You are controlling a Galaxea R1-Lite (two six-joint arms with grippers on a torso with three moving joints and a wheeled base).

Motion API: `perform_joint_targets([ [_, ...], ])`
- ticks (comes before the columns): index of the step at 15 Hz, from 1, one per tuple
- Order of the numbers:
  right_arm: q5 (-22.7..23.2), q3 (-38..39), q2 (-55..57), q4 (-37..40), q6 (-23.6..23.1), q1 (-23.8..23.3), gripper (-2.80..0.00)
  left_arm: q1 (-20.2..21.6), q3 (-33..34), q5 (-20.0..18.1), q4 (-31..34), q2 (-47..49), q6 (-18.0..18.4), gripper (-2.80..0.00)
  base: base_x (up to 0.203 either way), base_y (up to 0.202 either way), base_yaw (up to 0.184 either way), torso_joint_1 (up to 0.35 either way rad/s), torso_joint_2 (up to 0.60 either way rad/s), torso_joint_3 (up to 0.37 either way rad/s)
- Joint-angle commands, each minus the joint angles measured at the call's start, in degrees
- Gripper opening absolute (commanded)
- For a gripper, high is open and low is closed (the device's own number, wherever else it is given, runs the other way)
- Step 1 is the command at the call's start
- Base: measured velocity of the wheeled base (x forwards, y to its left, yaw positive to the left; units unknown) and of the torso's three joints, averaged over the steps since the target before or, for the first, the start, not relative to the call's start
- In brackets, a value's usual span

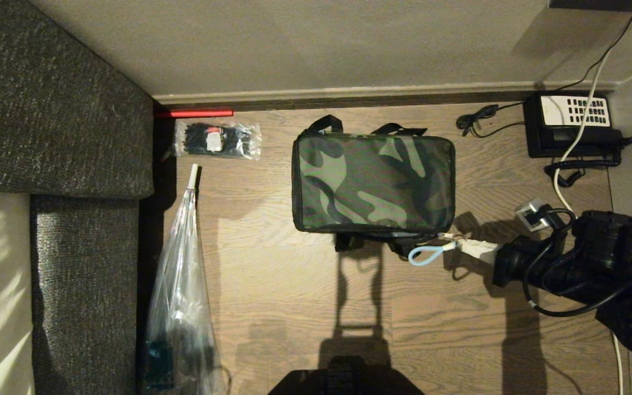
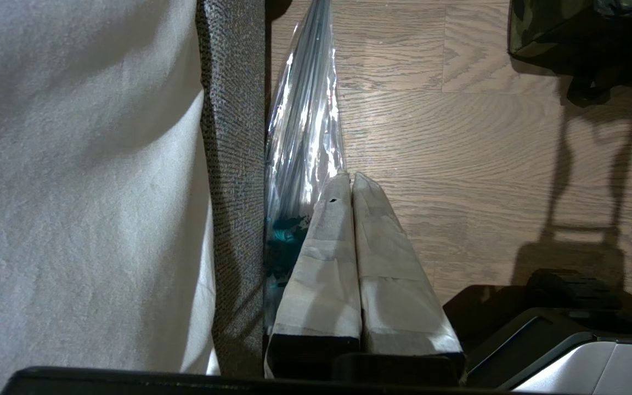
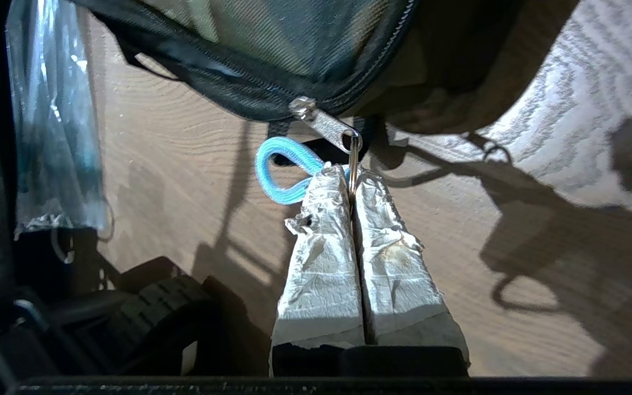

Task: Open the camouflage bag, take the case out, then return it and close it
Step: Open the top of the storage box

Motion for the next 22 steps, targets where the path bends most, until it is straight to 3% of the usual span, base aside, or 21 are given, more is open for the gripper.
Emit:
perform_joint_targets([
  [1, 0.2, -1.2, 0.6, -0.3, -0.1, -1.0, -2.80, 0.0, 0.0, 0.0, 0.0, 0.0, 0.0, -2.80, 0.000, 0.000, 0.000, 0.000, 0.00, 0.000],
  [9, 0.7, -5.1, 0.8, 1.7, -0.6, -5.0, -2.80, 0.0, 0.0, 0.0, 0.0, -0.1, 0.0, -2.80, 0.000, 0.000, 0.000, 0.000, 0.00, 0.000],
  [22, 1.1, -7.0, 0.9, 2.5, -2.7, -6.7, -2.80, 0.0, 0.0, 0.0, 0.0, -0.1, 0.0, -2.80, 0.000, 0.000, 0.000, 0.000, 0.00, 0.000],
])
